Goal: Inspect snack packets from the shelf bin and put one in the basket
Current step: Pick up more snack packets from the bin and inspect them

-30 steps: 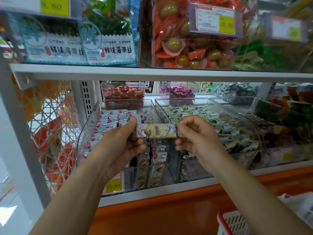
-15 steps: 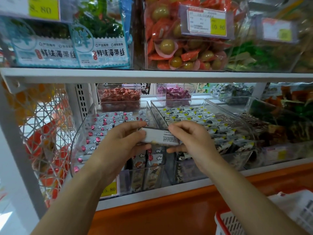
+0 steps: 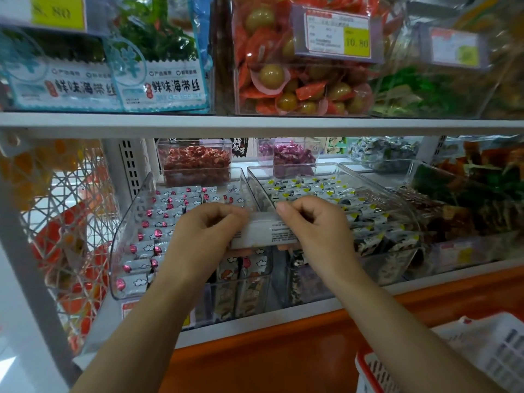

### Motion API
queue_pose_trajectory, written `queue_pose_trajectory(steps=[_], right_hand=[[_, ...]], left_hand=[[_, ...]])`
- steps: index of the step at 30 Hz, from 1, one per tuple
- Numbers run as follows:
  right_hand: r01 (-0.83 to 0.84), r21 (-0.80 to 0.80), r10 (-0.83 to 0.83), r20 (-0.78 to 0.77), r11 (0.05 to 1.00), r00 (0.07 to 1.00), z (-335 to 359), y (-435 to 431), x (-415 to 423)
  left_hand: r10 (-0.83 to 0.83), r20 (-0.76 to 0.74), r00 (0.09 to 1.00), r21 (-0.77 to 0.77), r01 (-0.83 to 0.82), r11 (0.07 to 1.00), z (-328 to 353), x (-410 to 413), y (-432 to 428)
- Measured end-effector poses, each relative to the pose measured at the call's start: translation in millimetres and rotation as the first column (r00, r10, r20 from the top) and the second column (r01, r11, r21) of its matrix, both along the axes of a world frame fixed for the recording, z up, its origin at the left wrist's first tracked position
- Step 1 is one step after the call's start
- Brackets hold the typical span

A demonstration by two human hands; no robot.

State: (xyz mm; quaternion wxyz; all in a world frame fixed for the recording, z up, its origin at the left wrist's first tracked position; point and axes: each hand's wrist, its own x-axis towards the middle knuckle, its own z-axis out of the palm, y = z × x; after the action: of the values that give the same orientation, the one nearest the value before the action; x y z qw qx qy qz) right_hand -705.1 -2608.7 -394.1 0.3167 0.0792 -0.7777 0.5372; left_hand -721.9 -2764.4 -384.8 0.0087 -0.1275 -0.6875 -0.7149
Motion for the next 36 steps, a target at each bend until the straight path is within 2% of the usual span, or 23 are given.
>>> queue_pose_trajectory(steps=[5, 11, 13, 15, 16, 18, 20, 22, 23, 25, 27, 29, 30, 32, 36], right_hand=[[-0.012, 0.016, 0.013, -0.044, 1.0, 0.999, 0, -5, 3], [0.029, 0.017, -0.029, 0.013, 0.999, 0.999, -1, 0, 0], [-0.043, -0.039, 0.045, 0.053, 0.998, 0.998, -1, 4, -1], [-0.22, -0.134, 0.238, 0.134, 0.966, 0.962, -1, 9, -2], [-0.279, -0.142, 0.301, 0.171, 0.95, 0.938, -2, 11, -3], [-0.311, -0.077, 0.321, 0.204, 0.947, 0.925, -4, 12, -5], [-0.276, -0.054, 0.282, 0.177, 0.96, 0.943, -2, 12, -7], [-0.193, -0.133, 0.21, 0.134, 0.972, 0.968, 3, 12, -11], [-0.134, -0.198, 0.159, 0.119, 0.971, 0.98, 5, 14, -17], [-0.012, -0.254, 0.041, 0.108, 0.967, 0.993, 12, 17, -33], [0.066, -0.135, -0.055, 0.078, 0.989, 0.995, 19, 14, -53], [0.085, 0.065, -0.088, 0.035, 0.994, 0.996, 25, 6, -73], [0.088, 0.181, -0.095, 0.032, 0.98, 0.995, 27, 2, -83], [0.076, 0.427, -0.106, 0.049, 0.901, 0.993, 31, -5, -102], [-0.05, 0.78, -0.103, 0.146, 0.624, 0.984, 40, -16, -126]], left_hand=[[0.088, 0.031, 0.996, 0.018, -0.089, 0.996, -2, -2, 0], [-0.07, 0.045, 0.997, 0.012, 0.07, 0.997, -4, -4, -6], [-0.06, 0.045, 0.997, 0.0, 0.06, 0.998, -5, -7, -8], [0.006, 0.074, 0.997, 0.051, -0.01, 0.999, -6, -11, -10], [0.035, 0.103, 0.994, 0.088, -0.044, 0.995, -6, -13, -11], [0.069, 0.135, 0.988, 0.108, -0.084, 0.991, -4, -16, -11], [0.093, 0.111, 0.989, 0.054, -0.1, 0.994, -3, -18, -11], [0.163, -0.011, 0.987, -0.097, -0.163, 0.982, -4, -23, -11], [0.205, -0.131, 0.97, -0.222, -0.231, 0.947, -5, -26, -12], [0.184, -0.369, 0.911, -0.492, -0.359, 0.793, -9, -36, -16], [0.012, -0.443, 0.896, -0.725, -0.366, 0.584, -17, -46, -19], [-0.116, -0.368, 0.923, -0.878, -0.303, 0.371, -26, -51, -18], [-0.139, -0.32, 0.937, -0.914, -0.267, 0.307, -30, -52, -18], [-0.155, -0.283, 0.947, -0.935, -0.236, 0.266, -35, -55, -17], [-0.155, -0.282, 0.947, -0.93, -0.23, 0.287, -36, -59, -18]])
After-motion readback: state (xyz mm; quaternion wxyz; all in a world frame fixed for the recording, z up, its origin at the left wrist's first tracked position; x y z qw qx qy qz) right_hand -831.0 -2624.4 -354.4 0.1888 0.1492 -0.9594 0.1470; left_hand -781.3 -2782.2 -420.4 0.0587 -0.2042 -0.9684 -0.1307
